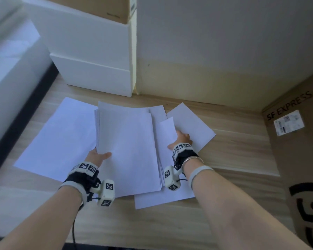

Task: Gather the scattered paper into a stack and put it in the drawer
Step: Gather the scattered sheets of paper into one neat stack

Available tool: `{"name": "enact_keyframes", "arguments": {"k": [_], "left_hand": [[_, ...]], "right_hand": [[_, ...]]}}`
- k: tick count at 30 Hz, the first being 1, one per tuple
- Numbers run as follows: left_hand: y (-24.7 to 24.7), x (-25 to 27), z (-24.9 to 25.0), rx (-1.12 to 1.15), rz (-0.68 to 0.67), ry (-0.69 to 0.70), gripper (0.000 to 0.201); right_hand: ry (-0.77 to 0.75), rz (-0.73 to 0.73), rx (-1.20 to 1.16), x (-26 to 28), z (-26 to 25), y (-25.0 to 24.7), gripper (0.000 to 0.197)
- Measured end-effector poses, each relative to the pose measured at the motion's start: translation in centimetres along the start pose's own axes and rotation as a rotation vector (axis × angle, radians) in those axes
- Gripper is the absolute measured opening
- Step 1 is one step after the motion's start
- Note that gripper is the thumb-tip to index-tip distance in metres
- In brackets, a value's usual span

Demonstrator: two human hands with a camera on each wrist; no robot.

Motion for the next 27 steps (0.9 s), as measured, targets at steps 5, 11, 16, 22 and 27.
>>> {"name": "enact_keyframes", "arguments": {"k": [5,11,16,22,27], "left_hand": [[0.4,-0.2,0.0,-0.023,-0.003,0.021,0.057],[0.4,-0.3,0.1,-0.031,-0.018,0.031,0.06],[0.3,-0.3,-0.1,-0.023,-0.032,0.021,0.064],[0.2,0.2,0.2,-0.107,-0.037,-0.003,0.066],[0.0,0.3,0.2,-0.121,-0.052,-0.033,0.065]], "right_hand": [[-0.057,0.012,-0.077,0.5,-0.4,1.1,0.064],[0.011,-0.006,-0.249,0.5,0.6,-0.4,0.051],[0.025,0.119,-0.296,1.2,3.5,-4.3,0.042],[0.049,0.271,-0.357,3.2,6.4,-10.1,0.038],[0.1,0.332,-0.434,4.8,7.5,-13.5,0.042]]}}
Point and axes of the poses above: each hand's wrist, its own x-axis away from the middle knuckle, its own y-axis out of the palm, z = x × y, the point moved 7 cm from there along -x, towards the middle knuckle, and after that the axes turned 3 degrees about -x, right-handed, at the moved point
